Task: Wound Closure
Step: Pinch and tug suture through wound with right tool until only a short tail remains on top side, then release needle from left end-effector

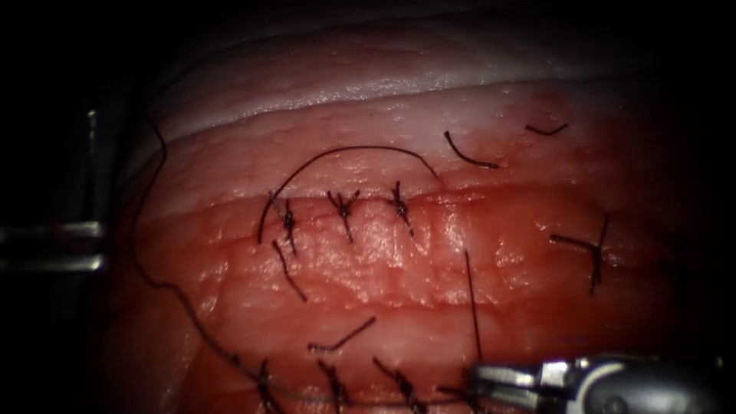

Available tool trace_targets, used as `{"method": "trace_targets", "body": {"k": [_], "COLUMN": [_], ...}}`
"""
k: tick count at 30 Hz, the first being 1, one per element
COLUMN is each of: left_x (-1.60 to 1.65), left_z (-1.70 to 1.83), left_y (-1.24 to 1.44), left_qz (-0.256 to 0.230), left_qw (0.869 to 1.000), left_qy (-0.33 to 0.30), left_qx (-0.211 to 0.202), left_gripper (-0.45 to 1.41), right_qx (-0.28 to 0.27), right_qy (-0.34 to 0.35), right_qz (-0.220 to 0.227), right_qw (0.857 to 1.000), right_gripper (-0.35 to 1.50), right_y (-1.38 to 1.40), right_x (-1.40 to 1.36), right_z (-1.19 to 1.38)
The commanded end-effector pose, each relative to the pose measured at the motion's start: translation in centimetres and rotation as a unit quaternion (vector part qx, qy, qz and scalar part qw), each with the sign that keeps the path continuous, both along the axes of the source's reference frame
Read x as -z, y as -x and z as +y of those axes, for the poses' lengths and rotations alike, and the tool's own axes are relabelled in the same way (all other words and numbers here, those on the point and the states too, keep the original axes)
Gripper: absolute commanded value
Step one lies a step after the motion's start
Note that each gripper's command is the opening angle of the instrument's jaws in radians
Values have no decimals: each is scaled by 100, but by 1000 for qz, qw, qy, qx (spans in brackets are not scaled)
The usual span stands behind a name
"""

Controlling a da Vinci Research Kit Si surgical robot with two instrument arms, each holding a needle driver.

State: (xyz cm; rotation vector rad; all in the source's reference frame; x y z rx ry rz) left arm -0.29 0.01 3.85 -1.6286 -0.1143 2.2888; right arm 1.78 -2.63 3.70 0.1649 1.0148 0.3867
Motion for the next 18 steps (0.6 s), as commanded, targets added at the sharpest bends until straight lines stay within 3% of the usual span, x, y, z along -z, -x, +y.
{"method": "trace_targets", "body": {"k": [1,9,11,14,15,18], "left_x": [-4,-4,-5,-5,-5,-6], "left_z": [1,1,1,1,3,9], "left_y": [4,3,3,2,0,-9], "left_qz": [0,3,4,3,4,11], "left_qw": [1000,1000,1000,1000,1000,1000], "left_qy": [1,3,3,6,6,18], "left_qx": [-1,-1,0,1,4,17], "left_gripper": [-45,-45,-45,-45,-45,-45], "right_qx": [7,25,47,69,62,51], "right_qy": [-1,10,53,113,119,154], "right_qz": [5,23,22,28,33,45], "right_qw": [1000,999,997,991,990,986], "right_gripper": [-35,-35,-35,47,84,113], "right_y": [-16,-42,-44,-40,-37,-23], "right_x": [15,53,53,46,42,27], "right_z": [-15,-33,-30,-16,-7,13]}}
